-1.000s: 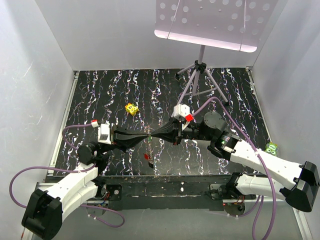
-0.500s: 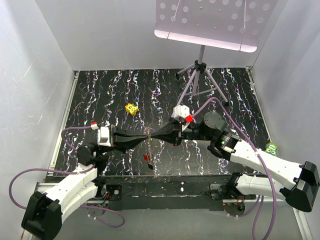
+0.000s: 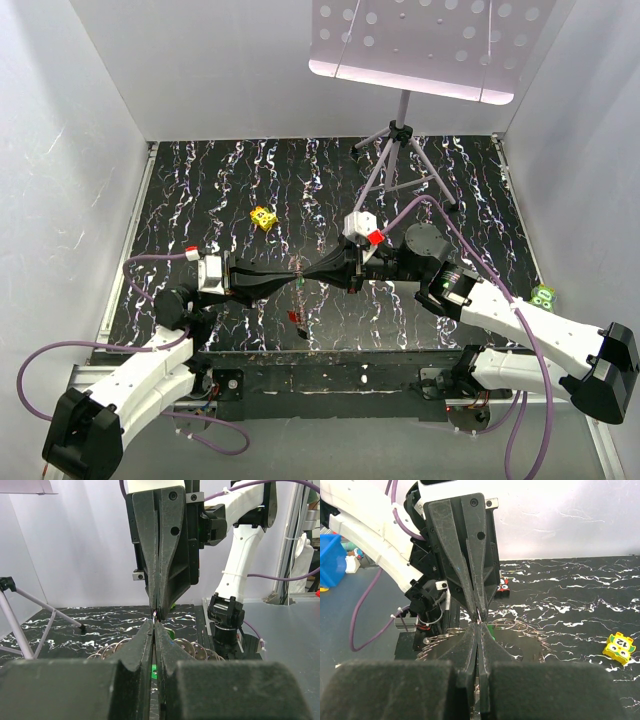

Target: Put the keys on the keyring

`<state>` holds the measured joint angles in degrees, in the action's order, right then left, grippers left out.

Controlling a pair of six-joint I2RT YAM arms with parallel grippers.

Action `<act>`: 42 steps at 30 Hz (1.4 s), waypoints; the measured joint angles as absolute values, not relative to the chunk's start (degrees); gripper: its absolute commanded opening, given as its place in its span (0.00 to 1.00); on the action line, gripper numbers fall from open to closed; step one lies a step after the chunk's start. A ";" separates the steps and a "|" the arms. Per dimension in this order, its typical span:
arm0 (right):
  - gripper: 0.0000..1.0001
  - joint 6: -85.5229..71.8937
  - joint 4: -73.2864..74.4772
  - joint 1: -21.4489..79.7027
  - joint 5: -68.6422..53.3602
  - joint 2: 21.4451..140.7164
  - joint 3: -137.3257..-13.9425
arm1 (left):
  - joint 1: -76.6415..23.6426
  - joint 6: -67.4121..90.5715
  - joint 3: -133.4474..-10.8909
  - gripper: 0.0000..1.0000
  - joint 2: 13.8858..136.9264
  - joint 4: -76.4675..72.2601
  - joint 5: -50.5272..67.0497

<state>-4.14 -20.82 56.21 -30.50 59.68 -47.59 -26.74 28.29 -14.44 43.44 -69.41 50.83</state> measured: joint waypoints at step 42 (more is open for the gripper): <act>0.01 -1.04 -21.58 55.92 -32.95 59.72 -47.57 | -26.72 29.65 -14.63 0.00 44.56 -70.02 51.03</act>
<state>-1.04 -21.58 55.92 -32.95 59.72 -47.57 -26.72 29.65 -14.63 44.56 -70.02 51.03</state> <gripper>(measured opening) 0.021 0.017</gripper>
